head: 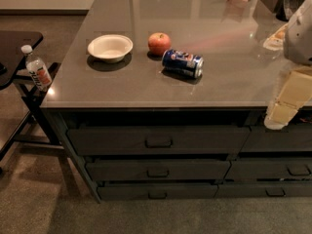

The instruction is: Open bottom drawer

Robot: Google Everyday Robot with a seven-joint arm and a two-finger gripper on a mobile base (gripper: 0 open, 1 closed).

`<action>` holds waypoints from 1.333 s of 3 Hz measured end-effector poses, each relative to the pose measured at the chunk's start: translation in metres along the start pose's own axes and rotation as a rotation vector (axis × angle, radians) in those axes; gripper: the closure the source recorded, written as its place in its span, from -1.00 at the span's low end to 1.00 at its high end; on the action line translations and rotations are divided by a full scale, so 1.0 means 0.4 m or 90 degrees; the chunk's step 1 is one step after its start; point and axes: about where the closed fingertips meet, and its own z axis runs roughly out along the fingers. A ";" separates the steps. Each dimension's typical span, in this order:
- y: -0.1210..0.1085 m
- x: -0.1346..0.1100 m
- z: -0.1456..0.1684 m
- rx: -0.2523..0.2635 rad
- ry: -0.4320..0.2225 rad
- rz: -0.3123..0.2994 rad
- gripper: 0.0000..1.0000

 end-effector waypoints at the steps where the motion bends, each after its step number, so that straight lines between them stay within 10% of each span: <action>1: 0.000 0.000 0.000 0.000 0.000 0.000 -1.00; 4: 0.143 0.034 0.199 -0.064 -0.056 -0.085 -1.00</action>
Offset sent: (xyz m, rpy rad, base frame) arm -0.0009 -0.0014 -0.0240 0.0192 0.0454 0.0280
